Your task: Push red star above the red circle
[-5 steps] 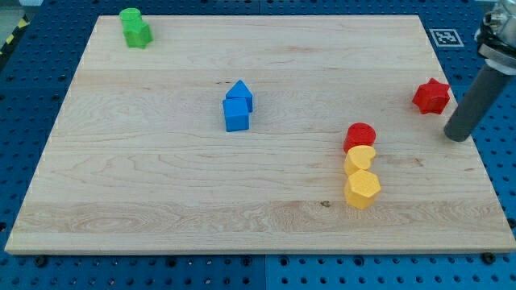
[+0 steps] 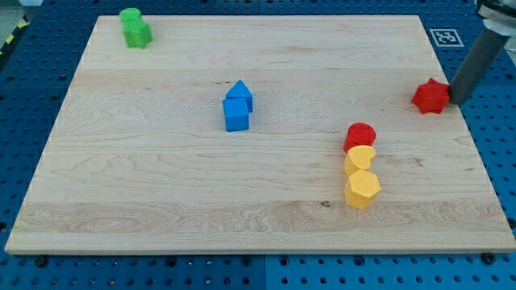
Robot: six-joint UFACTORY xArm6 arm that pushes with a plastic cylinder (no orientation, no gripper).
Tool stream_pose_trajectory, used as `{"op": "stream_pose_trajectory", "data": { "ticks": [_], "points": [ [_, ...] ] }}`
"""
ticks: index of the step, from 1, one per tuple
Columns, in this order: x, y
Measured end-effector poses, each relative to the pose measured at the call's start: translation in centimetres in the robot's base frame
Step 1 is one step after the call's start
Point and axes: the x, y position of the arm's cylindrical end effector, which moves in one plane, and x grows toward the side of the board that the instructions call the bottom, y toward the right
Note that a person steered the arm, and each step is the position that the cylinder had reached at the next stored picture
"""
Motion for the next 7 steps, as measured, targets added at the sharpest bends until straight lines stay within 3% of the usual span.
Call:
{"op": "stream_pose_trajectory", "data": {
  "ticks": [4,7],
  "points": [
    [0.4,-6.7],
    [-2.8,-9.8]
  ]
}}
